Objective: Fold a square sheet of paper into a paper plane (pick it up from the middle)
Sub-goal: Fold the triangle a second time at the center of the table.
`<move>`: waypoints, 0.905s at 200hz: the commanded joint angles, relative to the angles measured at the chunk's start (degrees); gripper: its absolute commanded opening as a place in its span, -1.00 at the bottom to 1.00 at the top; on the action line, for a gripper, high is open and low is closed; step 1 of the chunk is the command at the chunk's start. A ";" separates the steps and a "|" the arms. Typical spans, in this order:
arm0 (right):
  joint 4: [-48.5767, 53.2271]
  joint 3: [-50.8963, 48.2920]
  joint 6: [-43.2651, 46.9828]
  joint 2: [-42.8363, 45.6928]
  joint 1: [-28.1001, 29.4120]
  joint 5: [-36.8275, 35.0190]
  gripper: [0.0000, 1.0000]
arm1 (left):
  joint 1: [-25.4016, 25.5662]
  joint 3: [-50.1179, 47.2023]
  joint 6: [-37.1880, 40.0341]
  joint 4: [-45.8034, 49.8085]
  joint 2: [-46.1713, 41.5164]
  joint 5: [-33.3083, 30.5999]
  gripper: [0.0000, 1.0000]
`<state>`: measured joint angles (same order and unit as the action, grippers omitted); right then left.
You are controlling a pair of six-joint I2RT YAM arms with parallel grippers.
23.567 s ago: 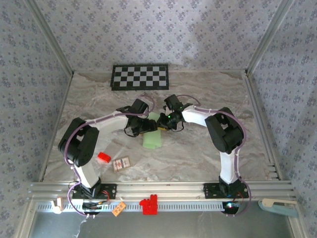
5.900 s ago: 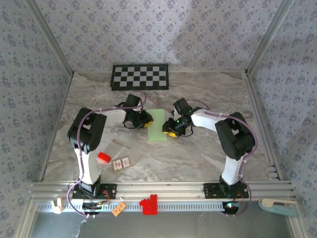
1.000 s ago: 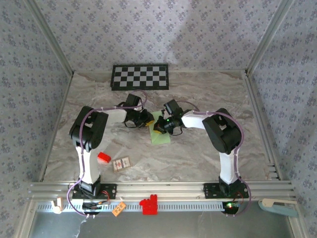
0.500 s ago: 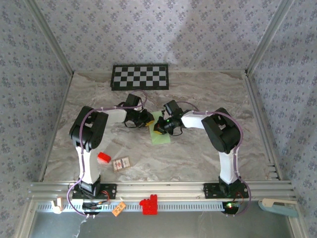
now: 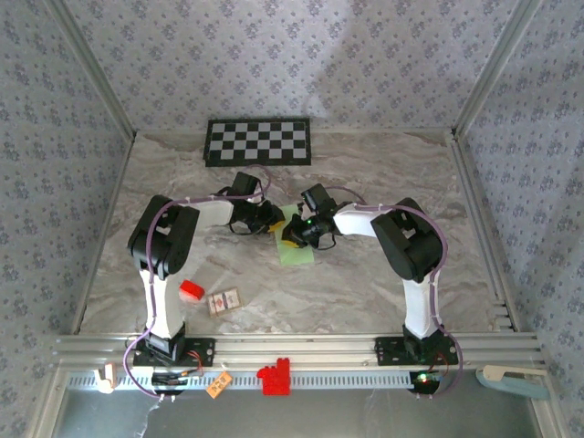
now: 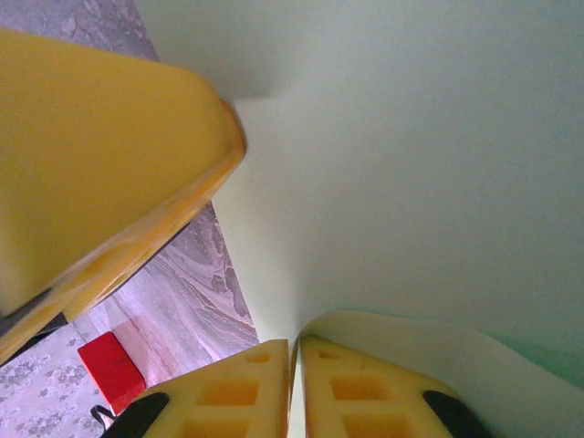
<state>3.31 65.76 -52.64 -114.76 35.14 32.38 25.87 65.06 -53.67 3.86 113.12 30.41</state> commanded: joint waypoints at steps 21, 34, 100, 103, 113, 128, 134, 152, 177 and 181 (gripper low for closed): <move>4.60 0.39 -0.71 -2.27 -0.33 -2.32 -0.50 | -2.62 1.35 -0.73 4.23 -6.53 -2.65 -0.40; 4.58 0.42 -0.78 -2.22 -0.33 -2.28 -0.40 | -3.81 0.50 -0.67 4.22 -8.44 -3.55 -0.38; 4.86 0.38 -0.44 -1.79 -0.41 -2.10 -0.24 | -4.98 -6.00 0.81 5.53 -15.87 -4.35 -0.38; 4.92 0.34 -0.44 -1.74 -0.41 -2.15 -0.26 | -4.82 -6.22 0.84 5.61 -15.92 -4.32 -0.40; 5.36 0.36 -0.36 -1.59 -0.42 -2.40 -0.34 | -4.23 -7.07 0.85 5.93 -16.47 -4.22 -0.44; 5.99 0.34 -0.26 -1.52 -0.51 -2.72 -0.49 | -3.19 -8.07 0.77 6.23 -16.79 -4.14 -0.53; 6.32 0.35 -0.19 -1.50 -0.53 -2.81 -0.54 | -2.86 -8.42 0.76 6.36 -16.79 -3.99 -0.56; 7.50 0.36 -0.04 -1.52 -0.68 -3.29 -0.71 | -1.28 -9.24 0.58 5.85 -16.53 -3.14 -0.63; 9.50 0.86 0.57 -1.86 -0.77 -3.51 -0.85 | 0.77 -9.60 0.82 5.99 -15.85 -2.62 -0.72; 9.67 0.86 0.54 -1.96 -0.75 -3.43 -0.86 | 1.05 -9.61 0.89 6.00 -15.70 -2.56 -0.74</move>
<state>6.79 66.94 -52.93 -114.80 34.76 31.29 25.34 55.75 -53.41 9.08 97.93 26.37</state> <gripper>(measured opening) 0.085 0.148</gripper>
